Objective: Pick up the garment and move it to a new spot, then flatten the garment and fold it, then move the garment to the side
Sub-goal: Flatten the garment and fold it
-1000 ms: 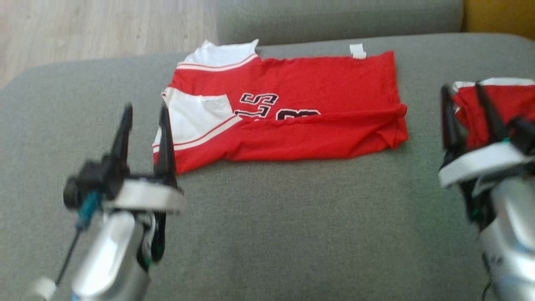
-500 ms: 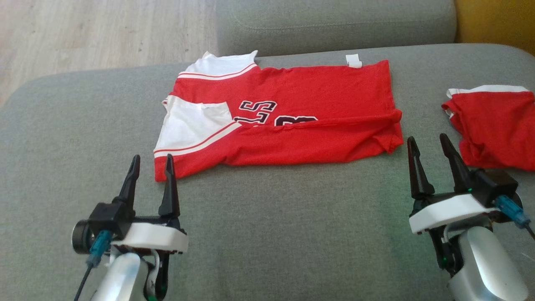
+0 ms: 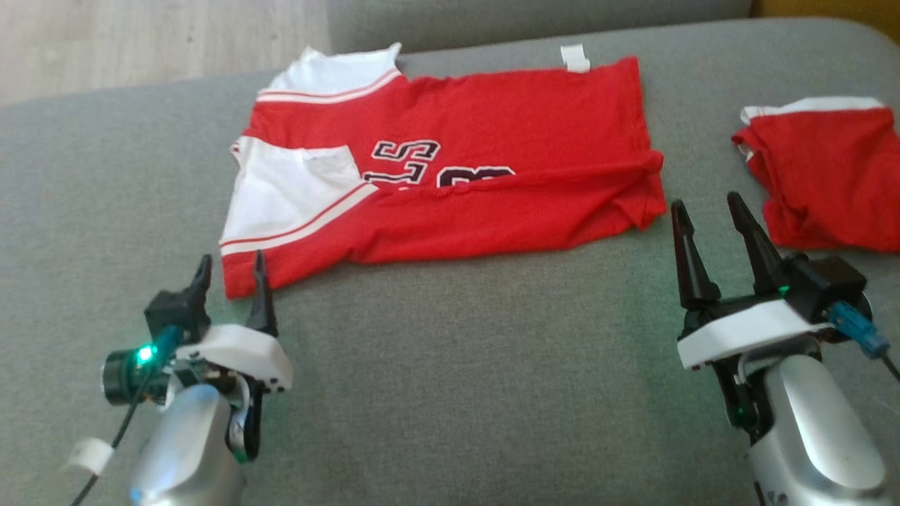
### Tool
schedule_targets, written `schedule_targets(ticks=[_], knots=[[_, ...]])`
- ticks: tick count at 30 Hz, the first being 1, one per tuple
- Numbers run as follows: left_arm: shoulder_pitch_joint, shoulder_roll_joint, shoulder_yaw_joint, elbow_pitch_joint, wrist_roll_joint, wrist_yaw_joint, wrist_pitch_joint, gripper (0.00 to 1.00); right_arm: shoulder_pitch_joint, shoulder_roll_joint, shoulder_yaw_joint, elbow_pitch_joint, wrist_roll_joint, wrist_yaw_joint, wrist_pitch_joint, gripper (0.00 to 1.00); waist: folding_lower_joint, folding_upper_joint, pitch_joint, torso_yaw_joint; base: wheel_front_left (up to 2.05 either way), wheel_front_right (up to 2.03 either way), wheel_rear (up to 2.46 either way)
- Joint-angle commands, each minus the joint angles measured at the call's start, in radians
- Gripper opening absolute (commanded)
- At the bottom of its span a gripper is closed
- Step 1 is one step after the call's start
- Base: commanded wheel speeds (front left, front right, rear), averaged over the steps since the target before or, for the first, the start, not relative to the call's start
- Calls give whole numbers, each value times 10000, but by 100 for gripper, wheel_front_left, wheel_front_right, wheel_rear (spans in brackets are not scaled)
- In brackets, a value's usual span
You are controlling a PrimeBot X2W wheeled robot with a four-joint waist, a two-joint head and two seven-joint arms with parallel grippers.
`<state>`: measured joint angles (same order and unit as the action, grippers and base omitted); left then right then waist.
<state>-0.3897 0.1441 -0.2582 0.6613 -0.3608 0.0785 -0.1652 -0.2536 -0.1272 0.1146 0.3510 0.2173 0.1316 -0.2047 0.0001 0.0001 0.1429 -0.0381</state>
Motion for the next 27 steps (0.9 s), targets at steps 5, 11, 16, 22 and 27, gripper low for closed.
schedule_targets(ticks=[5, 11, 16, 22, 27], knots=[[-1165, 326, 589, 927, -134, 305, 70, 100, -618, 65, 350, -545, 88, -9, 29, 100, -1, -1, 599, -341, 0, 0, 0], [-1617, 397, 484, 1956, -144, 300, 574, 100, -772, 51, 425, -623, 170, -9, 3, 100, -1, -1, 861, -484, 0, 0, 0], [-1967, 413, 507, 2628, -198, 440, 660, 100, -822, 40, 436, -642, 210, -9, -34, 100, -1, -1, 975, -523, 0, 0, 0], [-2223, 370, 361, 3389, -312, 135, 1171, 41, -876, 90, 495, -641, 211, -9, -19, 100, -1, -1, 1005, -537, 0, 0, 0], [-2424, 377, 274, 3354, -311, -91, 664, 0, -871, 100, 469, -528, 187, -9, 175, 100, -1, -1, 903, -444, 0, 0, 0]])
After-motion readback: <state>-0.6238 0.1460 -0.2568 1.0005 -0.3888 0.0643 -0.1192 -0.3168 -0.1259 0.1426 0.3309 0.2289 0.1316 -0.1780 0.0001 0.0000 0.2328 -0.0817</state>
